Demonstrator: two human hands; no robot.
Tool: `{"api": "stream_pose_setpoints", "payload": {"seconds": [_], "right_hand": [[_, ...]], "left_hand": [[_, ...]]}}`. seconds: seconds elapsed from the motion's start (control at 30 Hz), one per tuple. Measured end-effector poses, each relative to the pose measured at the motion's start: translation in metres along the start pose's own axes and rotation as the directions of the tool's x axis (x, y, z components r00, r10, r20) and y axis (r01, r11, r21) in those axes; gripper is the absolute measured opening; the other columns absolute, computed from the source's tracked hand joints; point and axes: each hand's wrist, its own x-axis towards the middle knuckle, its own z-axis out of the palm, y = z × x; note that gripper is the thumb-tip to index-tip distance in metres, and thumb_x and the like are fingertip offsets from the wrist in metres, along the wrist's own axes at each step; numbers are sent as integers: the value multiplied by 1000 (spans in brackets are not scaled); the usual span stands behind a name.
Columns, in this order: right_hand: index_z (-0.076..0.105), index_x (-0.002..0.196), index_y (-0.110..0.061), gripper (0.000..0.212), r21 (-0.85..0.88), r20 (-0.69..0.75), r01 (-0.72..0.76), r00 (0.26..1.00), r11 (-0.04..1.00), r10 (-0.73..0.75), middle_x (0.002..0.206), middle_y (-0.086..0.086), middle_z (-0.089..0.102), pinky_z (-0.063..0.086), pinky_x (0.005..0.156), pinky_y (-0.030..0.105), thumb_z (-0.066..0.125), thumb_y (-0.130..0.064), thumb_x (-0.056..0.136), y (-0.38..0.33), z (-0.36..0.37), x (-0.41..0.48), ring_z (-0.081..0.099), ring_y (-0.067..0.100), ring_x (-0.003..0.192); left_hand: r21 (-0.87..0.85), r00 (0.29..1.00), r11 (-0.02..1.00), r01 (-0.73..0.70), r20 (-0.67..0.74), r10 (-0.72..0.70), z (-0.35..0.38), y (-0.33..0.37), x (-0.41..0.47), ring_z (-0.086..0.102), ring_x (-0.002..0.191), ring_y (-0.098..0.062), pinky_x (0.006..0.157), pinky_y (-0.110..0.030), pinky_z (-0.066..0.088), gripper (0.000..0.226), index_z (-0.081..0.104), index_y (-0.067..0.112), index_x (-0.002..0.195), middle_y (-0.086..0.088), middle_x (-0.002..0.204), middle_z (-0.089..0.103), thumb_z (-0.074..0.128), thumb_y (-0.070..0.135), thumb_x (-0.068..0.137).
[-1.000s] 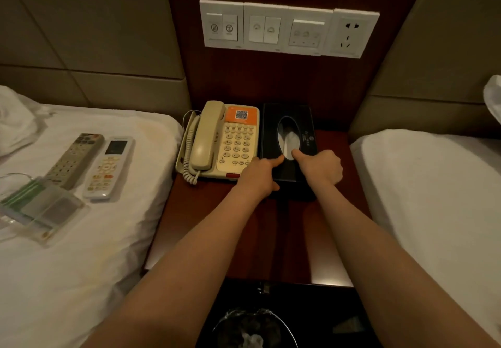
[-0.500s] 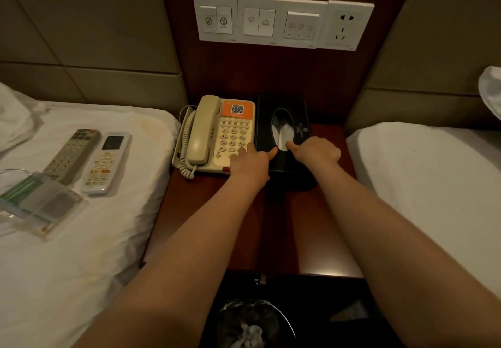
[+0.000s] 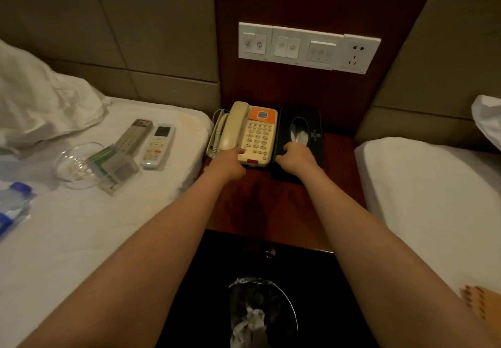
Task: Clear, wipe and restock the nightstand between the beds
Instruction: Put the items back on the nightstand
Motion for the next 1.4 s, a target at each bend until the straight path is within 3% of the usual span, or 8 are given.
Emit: {"api": "stream_pose_setpoints", "payload": {"seconds": [0.17, 0.3, 0.4, 0.53, 0.7, 0.87, 1.03, 1.4], "right_hand": [[64, 115, -3, 31, 152, 127, 95, 985, 984, -115, 111, 11, 61, 44, 76, 31, 58, -19, 89, -37, 21, -42, 57, 26, 103], [66, 113, 2, 28, 224, 213, 148, 957, 963, -197, 88, 10, 58, 41, 66, 33, 54, -10, 90, -67, 37, -80, 47, 17, 70], [63, 116, 5, 31, 245, 256, 173, 938, 954, -235, 99, 20, 62, 44, 61, 34, 53, -9, 90, -91, 58, -105, 47, 18, 76], [67, 110, -3, 25, 271, 319, 197, 905, 942, -281, 96, 5, 56, 44, 64, 27, 55, -12, 90, -122, 91, -132, 51, 18, 85], [67, 104, -7, 19, 343, 389, 204, 858, 917, -337, 96, 7, 57, 40, 55, 24, 56, -9, 88, -156, 130, -169, 51, 19, 82], [66, 109, -6, 24, 385, 475, 210, 790, 899, -388, 100, 6, 59, 45, 69, 30, 55, -8, 88, -180, 169, -214, 54, 21, 86], [65, 109, -4, 25, 391, 547, 225, 723, 893, -422, 97, 7, 59, 43, 59, 24, 53, -6, 88, -194, 198, -256, 56, 20, 80], [65, 102, -9, 22, 352, 678, 310, 566, 883, -469, 92, 12, 61, 42, 50, 20, 55, 3, 86, -216, 257, -341, 55, 13, 58]], "left_hand": [[-102, 993, 993, 54, -95, -64, -19, -44, -53, 51, 123, -27, 93, -27, 40, 49, 46, 15, 136, -12, 136, 51, 53, 10, 88], [-209, 966, 962, 174, -154, -208, -34, -91, -95, 56, 112, -26, 80, -25, 39, 44, 49, 14, 132, -14, 123, 60, 54, 10, 88], [-294, 935, 928, 229, -198, -293, -47, -122, -129, 56, 112, -25, 82, -26, 41, 44, 51, 13, 130, -13, 124, 59, 54, 8, 86], [-339, 903, 904, 260, -246, -352, -61, -155, -166, 56, 110, -26, 80, -26, 40, 42, 53, 12, 128, -13, 125, 58, 54, 7, 86], [-400, 847, 864, 305, -300, -438, -74, -193, -209, 57, 110, -27, 87, -30, 44, 40, 54, 12, 127, -13, 123, 58, 54, 8, 87], [-463, 774, 804, 373, -323, -545, -72, -233, -256, 56, 113, -27, 95, -33, 44, 40, 54, 9, 126, -13, 126, 57, 54, 6, 86], [-538, 683, 741, 402, -362, -634, -62, -264, -304, 55, 113, -26, 93, -32, 44, 39, 56, 10, 124, -12, 126, 57, 54, 6, 85], [-715, 408, 570, 404, -417, -812, -31, -338, -402, 58, 86, -25, 74, -28, 43, 33, 60, 9, 118, -15, 115, 63, 49, 3, 87]]}}
